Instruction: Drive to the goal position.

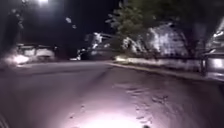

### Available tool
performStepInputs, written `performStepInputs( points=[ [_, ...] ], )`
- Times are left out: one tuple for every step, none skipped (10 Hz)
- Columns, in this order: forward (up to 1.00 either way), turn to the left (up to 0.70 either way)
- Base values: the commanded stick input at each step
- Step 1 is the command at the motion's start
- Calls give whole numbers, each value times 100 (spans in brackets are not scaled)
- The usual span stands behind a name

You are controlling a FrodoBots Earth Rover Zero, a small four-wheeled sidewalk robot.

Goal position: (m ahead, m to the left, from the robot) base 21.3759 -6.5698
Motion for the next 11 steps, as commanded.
performStepInputs(
  points=[
    [70,0],
    [70,0],
    [70,0],
    [70,0],
    [70,0],
    [70,0],
    [70,0],
    [70,0],
    [70,0],
    [70,0],
    [70,0]
  ],
)
